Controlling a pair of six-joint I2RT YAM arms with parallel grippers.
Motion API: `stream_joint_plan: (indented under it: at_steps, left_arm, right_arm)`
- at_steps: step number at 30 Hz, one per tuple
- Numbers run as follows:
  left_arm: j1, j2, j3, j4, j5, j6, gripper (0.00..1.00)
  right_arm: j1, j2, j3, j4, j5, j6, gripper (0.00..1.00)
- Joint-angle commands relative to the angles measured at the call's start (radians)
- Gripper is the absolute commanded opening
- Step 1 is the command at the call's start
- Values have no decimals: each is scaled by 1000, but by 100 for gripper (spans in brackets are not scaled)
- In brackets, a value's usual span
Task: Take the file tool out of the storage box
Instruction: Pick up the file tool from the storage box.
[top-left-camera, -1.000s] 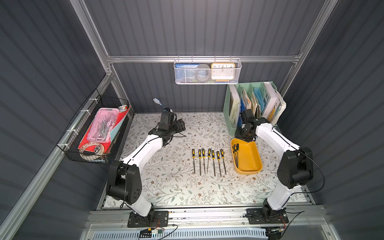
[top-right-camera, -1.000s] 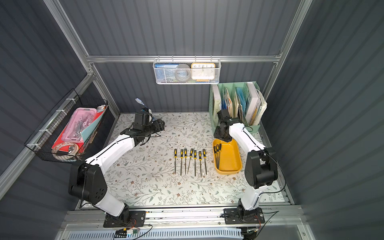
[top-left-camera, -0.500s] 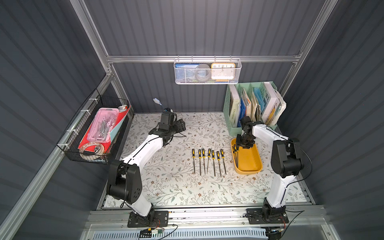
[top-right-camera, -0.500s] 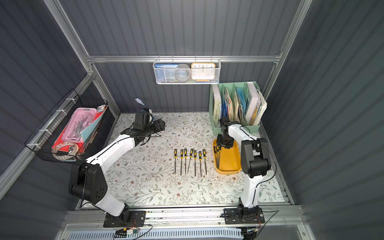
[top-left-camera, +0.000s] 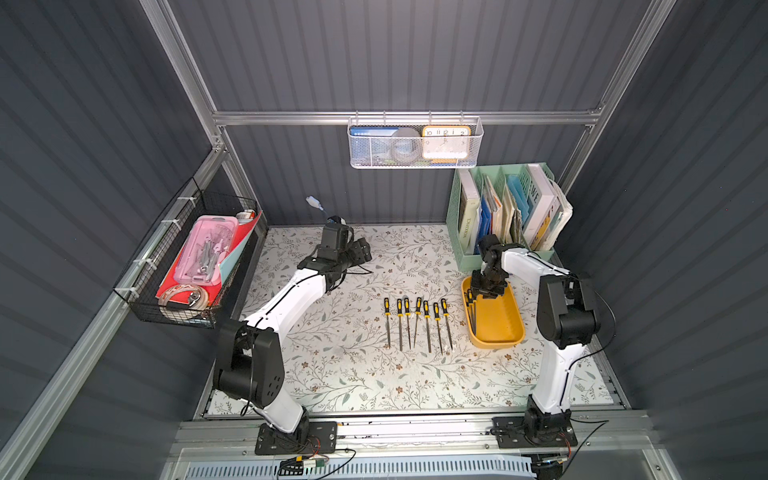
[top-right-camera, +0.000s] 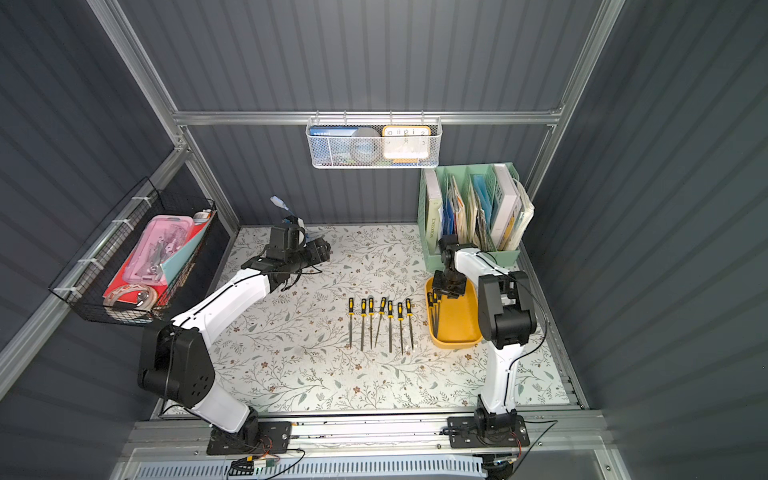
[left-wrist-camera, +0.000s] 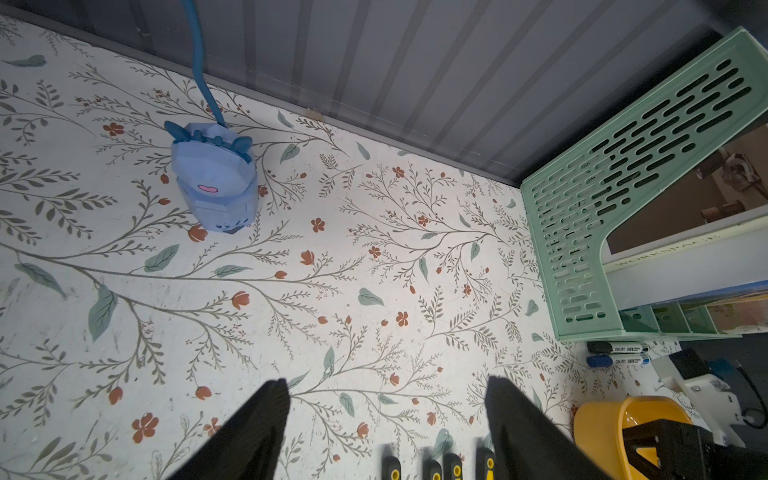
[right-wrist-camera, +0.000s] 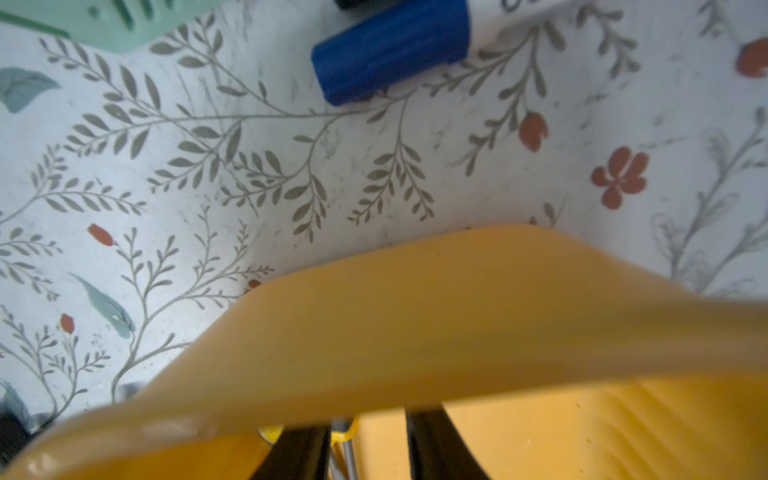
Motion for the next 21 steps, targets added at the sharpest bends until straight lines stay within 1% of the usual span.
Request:
stream_joint_plan:
  at_steps: [1,6,12,17,18,21]
  left_arm:
    - [5,-27,11,-13,-15,4,80]
    - [5,-29,7,-13,-15,3,80]
    - [6,-38,13,-23,-26,1,80]
    - [7,-36,16,-36,-29,0,80]
    - [6,-36,19,-37,-29,1,80]
    - [5,-33,24,-42,-31,1,80]
  right_arm:
    - [-4,-25,-20,9,-29,-5,34]
    - [-4,0,-22,16,-49,-9,33]
    - [-4,45,-31,16,-32,-3,32]
    - [-4,59,-47,24,-10,-3,29]
    - [-5,64,-49,22,-7,-3,26]
    - [-6,65,-54,24,-1,-7,14]
